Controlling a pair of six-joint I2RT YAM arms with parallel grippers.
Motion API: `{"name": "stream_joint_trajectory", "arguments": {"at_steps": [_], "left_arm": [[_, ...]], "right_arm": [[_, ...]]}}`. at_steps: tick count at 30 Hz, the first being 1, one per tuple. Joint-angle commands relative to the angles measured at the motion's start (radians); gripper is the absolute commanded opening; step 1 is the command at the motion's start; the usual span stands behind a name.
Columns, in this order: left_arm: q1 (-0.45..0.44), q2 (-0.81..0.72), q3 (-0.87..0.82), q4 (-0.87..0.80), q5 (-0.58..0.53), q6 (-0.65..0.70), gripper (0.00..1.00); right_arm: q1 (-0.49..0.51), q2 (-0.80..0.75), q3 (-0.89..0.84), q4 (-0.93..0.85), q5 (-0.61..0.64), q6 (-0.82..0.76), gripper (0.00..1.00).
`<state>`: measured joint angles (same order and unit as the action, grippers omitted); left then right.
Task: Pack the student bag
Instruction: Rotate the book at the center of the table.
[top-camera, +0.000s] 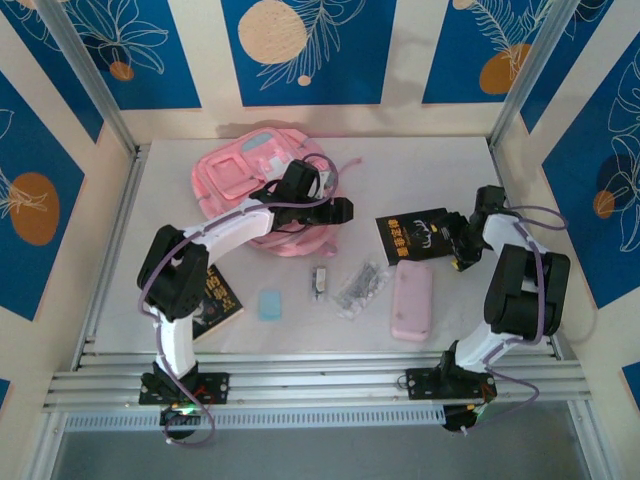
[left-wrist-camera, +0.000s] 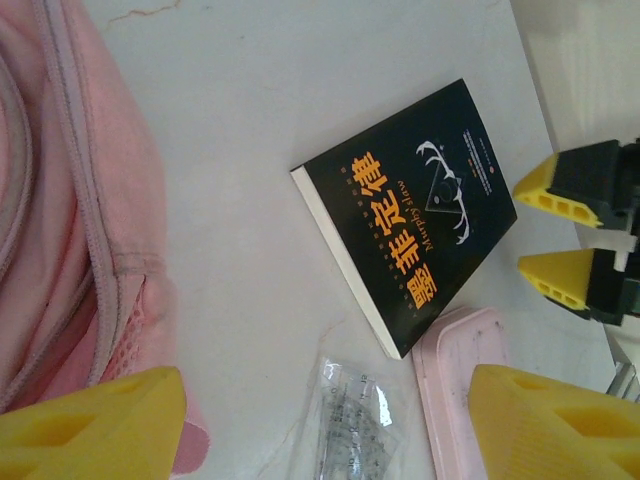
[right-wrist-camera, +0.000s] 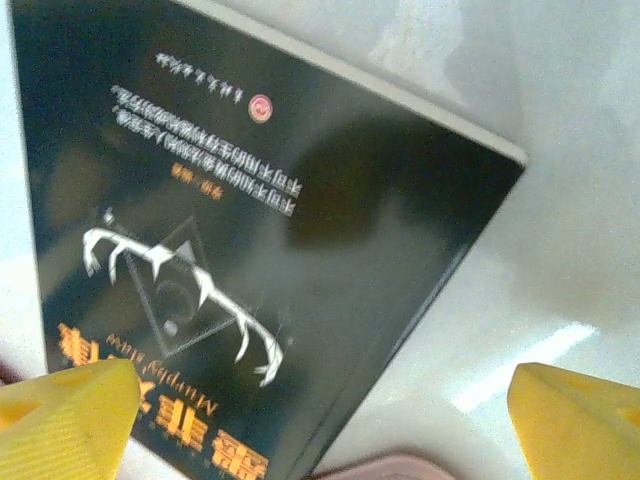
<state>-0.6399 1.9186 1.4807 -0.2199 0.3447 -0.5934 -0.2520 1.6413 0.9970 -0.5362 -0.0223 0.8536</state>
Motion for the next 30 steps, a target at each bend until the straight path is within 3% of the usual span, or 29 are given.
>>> {"name": "stream_joint_trajectory", "arguments": {"at_steps": [1,9,16,25,30], "left_arm": [[-0.005,0.014,0.031,0.017,0.048,0.042,0.74],[0.002,0.073,0.062,0.066,0.151,0.104,0.75],[0.044,0.168,0.117,0.121,0.209,0.06,0.75],[0.048,0.32,0.311,-0.045,0.121,0.07,0.71],[0.045,0.373,0.353,-0.137,0.075,0.066,0.59]], "right_arm": [[-0.018,0.091,0.053,0.027,0.011,-0.011,0.95],[0.0,0.284,0.309,0.013,-0.085,-0.156,0.92],[0.15,0.491,0.594,-0.161,-0.17,-0.349,0.87],[0.3,0.554,0.643,-0.15,-0.253,-0.374,0.86],[0.306,0.486,0.592,-0.171,-0.217,-0.343,0.82]]}}
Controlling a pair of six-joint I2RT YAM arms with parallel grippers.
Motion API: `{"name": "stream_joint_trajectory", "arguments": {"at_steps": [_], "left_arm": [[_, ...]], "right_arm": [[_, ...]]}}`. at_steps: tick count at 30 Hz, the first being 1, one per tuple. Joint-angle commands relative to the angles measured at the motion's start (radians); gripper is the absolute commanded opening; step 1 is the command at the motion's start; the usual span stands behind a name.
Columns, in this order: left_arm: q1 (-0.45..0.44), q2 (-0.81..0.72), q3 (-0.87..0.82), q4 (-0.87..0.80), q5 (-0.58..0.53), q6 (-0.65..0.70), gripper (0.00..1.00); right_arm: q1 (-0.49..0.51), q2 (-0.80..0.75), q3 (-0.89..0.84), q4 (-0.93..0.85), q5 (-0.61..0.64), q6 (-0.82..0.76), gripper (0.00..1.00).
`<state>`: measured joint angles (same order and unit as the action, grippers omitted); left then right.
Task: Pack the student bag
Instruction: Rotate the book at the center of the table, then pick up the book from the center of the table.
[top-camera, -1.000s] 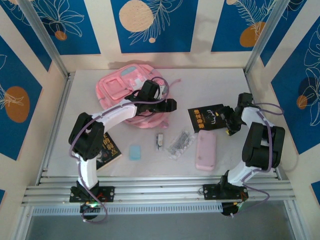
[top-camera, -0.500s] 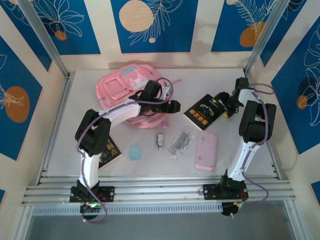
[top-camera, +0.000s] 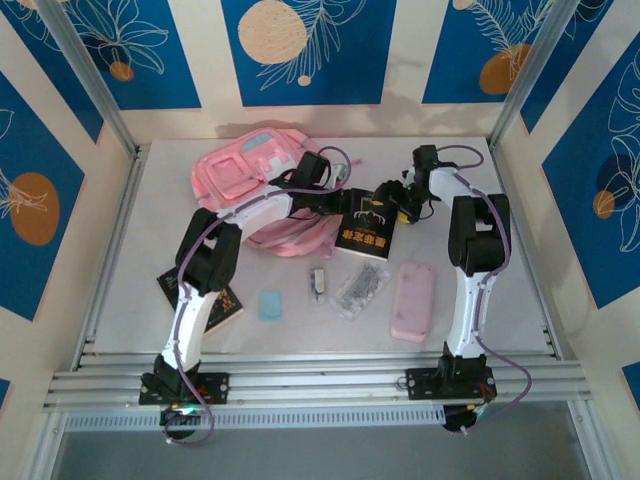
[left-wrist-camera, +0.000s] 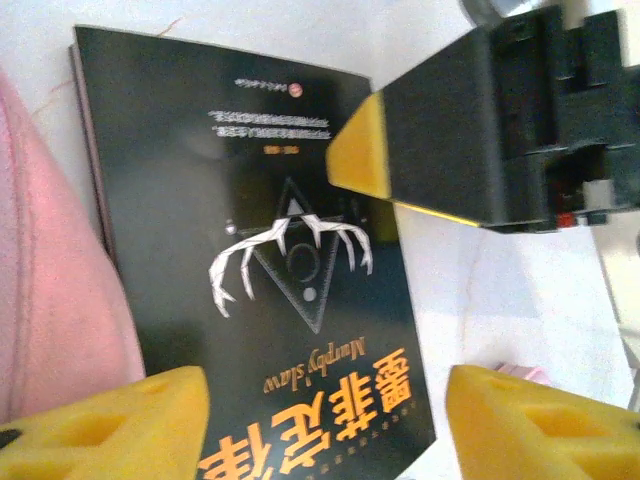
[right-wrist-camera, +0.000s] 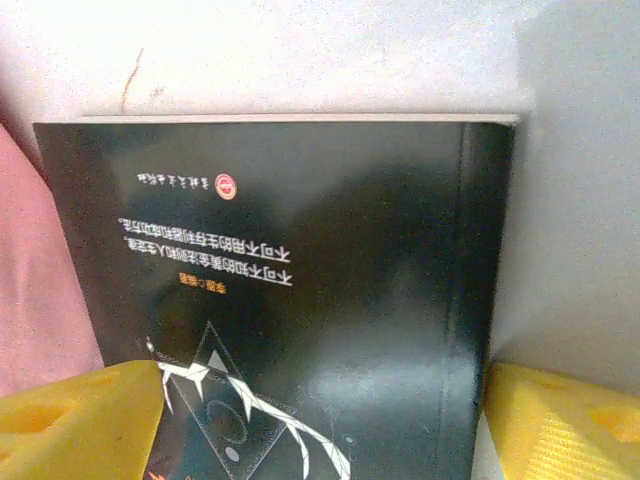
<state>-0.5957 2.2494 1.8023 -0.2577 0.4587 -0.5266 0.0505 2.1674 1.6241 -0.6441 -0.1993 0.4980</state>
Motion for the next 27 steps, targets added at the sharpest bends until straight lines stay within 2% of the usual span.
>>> {"name": "stream_joint_trajectory", "arguments": {"at_steps": [1,5,8,16,22,27], "left_arm": [[-0.001,0.048,0.035,-0.111,-0.043,0.0,0.56],[-0.013,0.077,0.043,-0.175,-0.077,0.023,0.37],[-0.023,0.095,0.046,-0.232,-0.094,0.049,0.3],[-0.031,0.176,0.067,-0.326,-0.093,0.071,0.24],[-0.033,0.187,0.064,-0.345,-0.092,0.067,0.22],[-0.033,0.177,0.068,-0.353,-0.108,0.074,0.22]], "right_arm": [[0.002,-0.058,-0.059,-0.065,-0.03,0.02,0.82],[0.007,-0.136,-0.175,-0.037,-0.042,0.059,0.77],[0.033,-0.182,-0.262,0.015,-0.071,0.085,0.75],[0.083,-0.165,-0.322,0.153,-0.169,0.146,0.64],[0.073,-0.277,-0.331,0.25,-0.28,0.214,0.57],[0.074,-0.35,-0.317,0.255,-0.337,0.23,0.54]]}}
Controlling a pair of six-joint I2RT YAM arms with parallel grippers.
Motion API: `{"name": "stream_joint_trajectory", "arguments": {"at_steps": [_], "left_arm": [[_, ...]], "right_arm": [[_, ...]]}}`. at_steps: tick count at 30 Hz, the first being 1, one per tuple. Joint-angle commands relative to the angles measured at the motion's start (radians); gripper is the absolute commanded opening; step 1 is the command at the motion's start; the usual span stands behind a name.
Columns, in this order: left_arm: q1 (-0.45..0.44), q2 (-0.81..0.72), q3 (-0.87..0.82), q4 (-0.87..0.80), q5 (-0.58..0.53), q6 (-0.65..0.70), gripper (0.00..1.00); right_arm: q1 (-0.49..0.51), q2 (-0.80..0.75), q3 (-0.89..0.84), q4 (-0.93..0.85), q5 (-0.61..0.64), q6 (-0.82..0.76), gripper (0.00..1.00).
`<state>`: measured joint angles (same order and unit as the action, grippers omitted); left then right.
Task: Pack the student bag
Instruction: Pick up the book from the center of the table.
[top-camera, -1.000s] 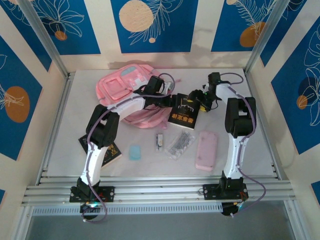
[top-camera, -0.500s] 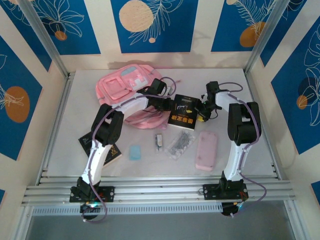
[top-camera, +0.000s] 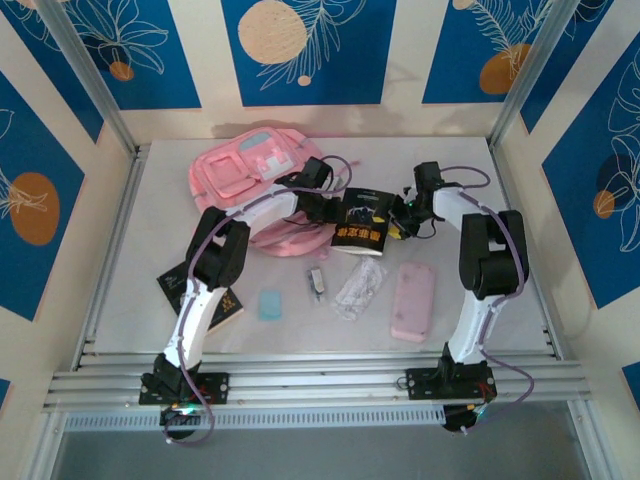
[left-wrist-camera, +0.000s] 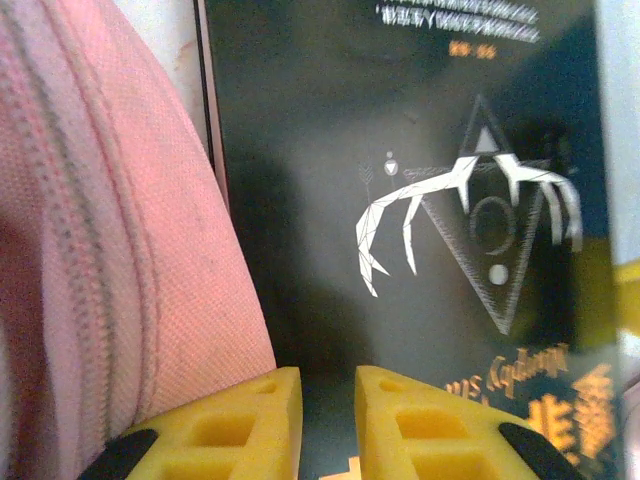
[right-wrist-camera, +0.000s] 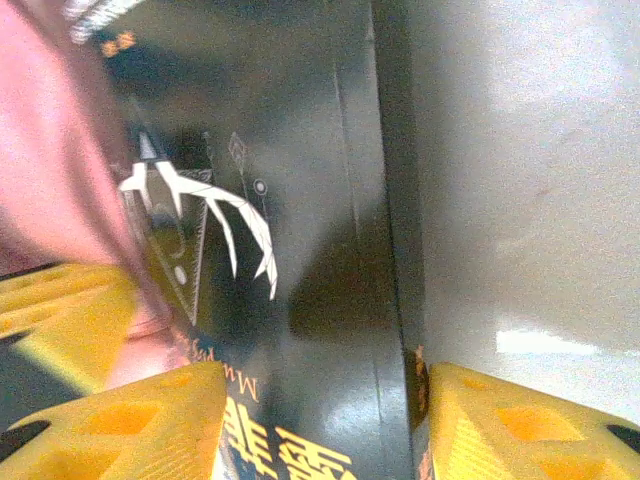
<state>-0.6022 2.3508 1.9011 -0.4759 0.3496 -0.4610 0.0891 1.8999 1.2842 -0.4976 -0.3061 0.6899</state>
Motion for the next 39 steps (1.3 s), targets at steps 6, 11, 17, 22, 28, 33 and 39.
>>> {"name": "stream_joint_trajectory", "arguments": {"at_steps": [6,11,17,22,28,33,39], "left_arm": [[-0.025,0.079,-0.023,-0.137,0.002,0.01,0.22],[-0.024,0.077,-0.023,-0.139,0.002,0.01,0.22],[-0.024,0.073,-0.024,-0.135,0.007,0.0,0.21],[-0.019,0.051,-0.023,-0.139,0.012,-0.011,0.23],[0.022,-0.076,-0.022,-0.127,0.044,-0.052,0.5],[0.051,-0.232,-0.022,-0.193,0.009,0.062,0.63],[0.065,-0.358,-0.087,-0.355,-0.172,0.308,0.67]], "right_arm": [[0.043,-0.071,-0.014,0.128,-0.246,0.045,0.52],[0.055,-0.044,-0.047,0.199,-0.265,0.074,0.47],[0.07,-0.002,-0.041,0.189,-0.236,0.058,0.4],[0.067,-0.021,-0.022,0.157,-0.214,0.042,0.21],[0.04,-0.083,0.035,0.012,-0.173,-0.034,0.0],[0.016,-0.155,0.051,-0.081,-0.147,-0.083,0.0],[-0.003,-0.216,0.052,-0.152,-0.149,-0.107,0.0]]}}
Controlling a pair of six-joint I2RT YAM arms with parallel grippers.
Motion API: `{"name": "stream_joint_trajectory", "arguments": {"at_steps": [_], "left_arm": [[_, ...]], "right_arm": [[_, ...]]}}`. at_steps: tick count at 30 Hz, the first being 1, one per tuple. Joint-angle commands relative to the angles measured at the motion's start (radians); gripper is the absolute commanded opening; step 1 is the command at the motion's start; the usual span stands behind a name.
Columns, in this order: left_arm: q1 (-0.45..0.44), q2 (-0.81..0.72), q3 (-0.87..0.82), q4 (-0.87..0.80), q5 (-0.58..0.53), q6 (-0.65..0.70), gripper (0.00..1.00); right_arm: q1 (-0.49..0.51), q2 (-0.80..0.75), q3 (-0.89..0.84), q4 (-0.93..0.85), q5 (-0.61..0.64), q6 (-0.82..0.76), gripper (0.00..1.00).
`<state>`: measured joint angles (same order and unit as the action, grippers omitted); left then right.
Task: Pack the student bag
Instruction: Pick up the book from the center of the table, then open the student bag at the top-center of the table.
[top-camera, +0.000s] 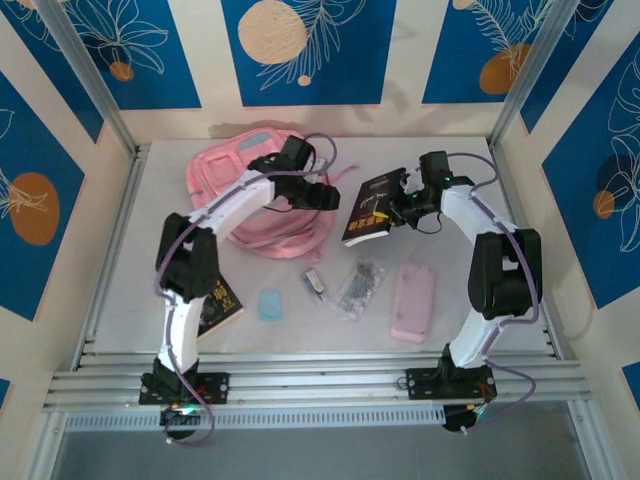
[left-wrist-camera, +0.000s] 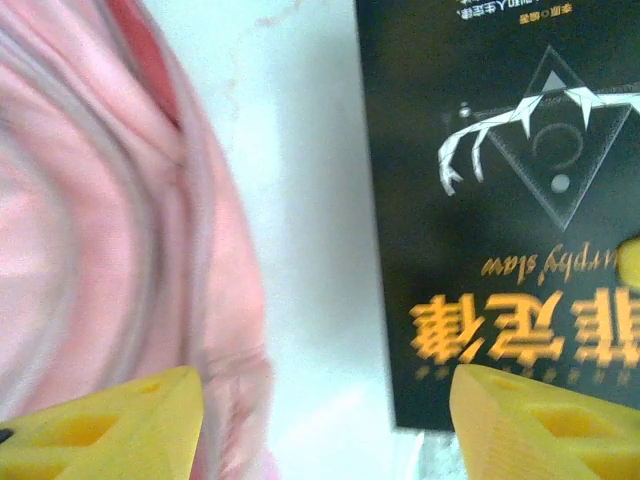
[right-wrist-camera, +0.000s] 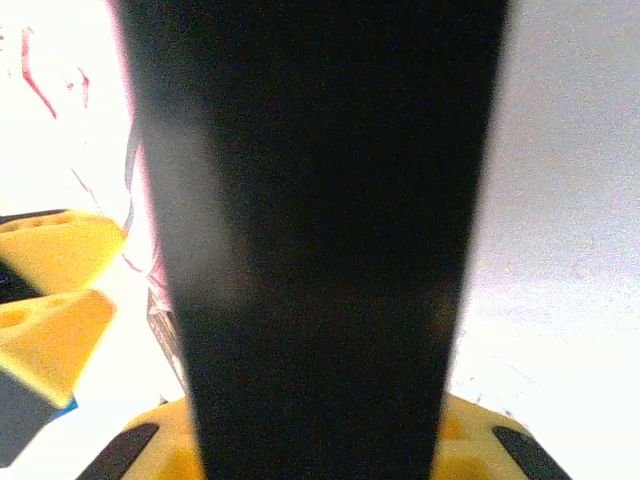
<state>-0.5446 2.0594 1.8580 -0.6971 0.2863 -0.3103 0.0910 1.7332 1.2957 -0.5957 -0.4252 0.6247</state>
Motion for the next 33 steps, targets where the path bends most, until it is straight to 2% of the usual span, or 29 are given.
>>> {"name": "stream_joint_trajectory", "arguments": {"at_steps": [1,4,9,13,17,19,23,25,27,28,31,32,33], "left_arm": [[0.008,-0.076,-0.065,-0.148,-0.142,0.185,0.67],[0.008,-0.11,-0.143,-0.154,-0.252,0.239,0.67],[0.009,-0.121,-0.243,-0.036,-0.437,0.308,0.66],[0.009,-0.067,-0.247,0.055,-0.558,0.381,0.67],[0.024,0.01,-0.239,0.16,-0.652,0.452,0.72],[0.042,0.062,-0.21,0.162,-0.625,0.47,0.73],[0.093,0.168,-0.127,0.042,-0.463,0.42,0.72],[0.098,0.198,-0.114,-0.004,-0.421,0.409,0.71],[0.098,0.223,-0.101,-0.048,-0.379,0.399,0.64],[0.098,0.228,-0.101,-0.054,-0.365,0.391,0.54],[0.098,0.229,-0.099,-0.068,-0.338,0.368,0.07],[0.098,0.222,-0.093,-0.075,-0.33,0.359,0.0],[0.1,0.208,-0.088,-0.081,-0.312,0.349,0.0]], "right_arm": [[-0.006,-0.056,0.041,-0.06,-0.029,-0.043,0.0],[-0.008,-0.073,0.04,-0.069,-0.034,-0.043,0.0],[-0.007,-0.095,0.045,-0.07,-0.048,-0.039,0.0],[-0.005,-0.107,0.041,-0.075,-0.054,-0.038,0.0],[-0.005,-0.122,0.032,-0.081,-0.048,-0.04,0.0],[-0.008,-0.125,0.039,-0.091,-0.043,-0.048,0.0],[-0.017,-0.132,0.053,-0.113,-0.024,-0.059,0.0],[-0.024,-0.138,0.049,-0.113,-0.02,-0.057,0.0],[-0.03,-0.142,0.042,-0.107,-0.019,-0.051,0.0],[-0.033,-0.142,0.039,-0.103,-0.021,-0.048,0.0],[-0.037,-0.146,0.037,-0.092,-0.024,-0.043,0.0],[-0.037,-0.148,0.038,-0.09,-0.027,-0.043,0.0],[-0.039,-0.151,0.039,-0.087,-0.031,-0.046,0.0]]}}
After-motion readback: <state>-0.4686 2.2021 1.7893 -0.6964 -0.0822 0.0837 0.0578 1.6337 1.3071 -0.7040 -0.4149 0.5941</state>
